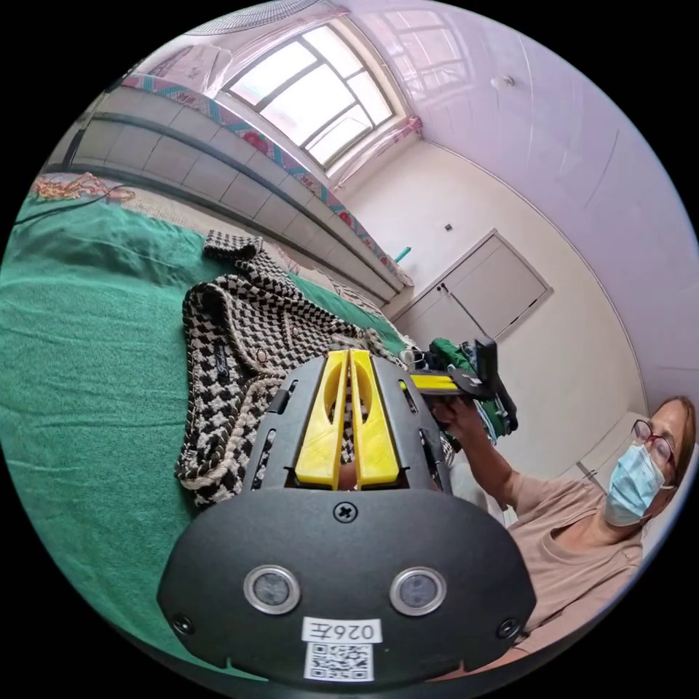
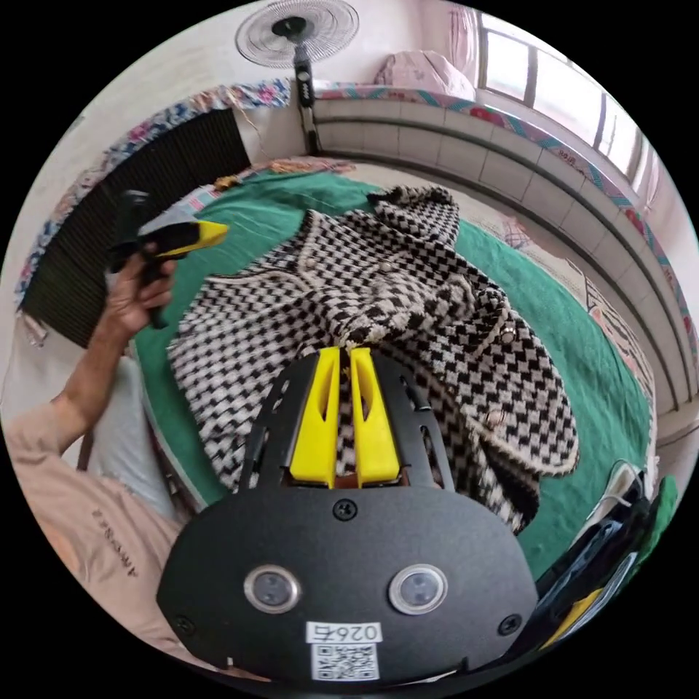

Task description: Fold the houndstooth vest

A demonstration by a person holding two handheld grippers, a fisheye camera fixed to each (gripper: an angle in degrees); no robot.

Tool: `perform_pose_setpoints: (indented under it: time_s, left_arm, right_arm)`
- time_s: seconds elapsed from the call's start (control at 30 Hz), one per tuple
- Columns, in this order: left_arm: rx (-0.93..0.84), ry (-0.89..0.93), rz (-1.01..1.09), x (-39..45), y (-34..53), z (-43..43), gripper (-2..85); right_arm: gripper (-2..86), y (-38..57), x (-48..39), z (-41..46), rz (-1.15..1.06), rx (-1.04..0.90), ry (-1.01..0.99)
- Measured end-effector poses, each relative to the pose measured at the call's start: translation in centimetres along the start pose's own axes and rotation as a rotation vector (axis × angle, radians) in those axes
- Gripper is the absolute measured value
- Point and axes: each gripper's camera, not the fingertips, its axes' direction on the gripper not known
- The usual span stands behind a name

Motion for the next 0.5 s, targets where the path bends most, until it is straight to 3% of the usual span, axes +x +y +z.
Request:
perform_pose_setpoints:
  time_s: [0.17, 0.33, 0.4, 0.5]
  left_arm:
    - [0.058, -0.033, 0.04, 1.8, 2.4, -1.3, -0.5]
    - [-0.048, -0.137, 0.137, 3.9, 4.8, 2.0, 8.3]
    - [-0.044, -0.147, 0.167, 4.3, 5.8, 2.5, 11.3]
    - [0.02, -0.142, 0.211, 5.0, 7.2, 2.1, 12.6]
  right_arm:
    - [-1.0, 12.0, -3.3, -7.3, 0.043, 0.04, -0.121]
    - [1.6, 19.5, -3.7, -0.3, 0.127, -0.275, -0.179]
    - [1.6, 20.9, -3.1, -0.9, 0.17, -0.208, -0.197]
    - [1.4, 23.4, -0.1, -4.3, 0.301, 0.046, -0.233]
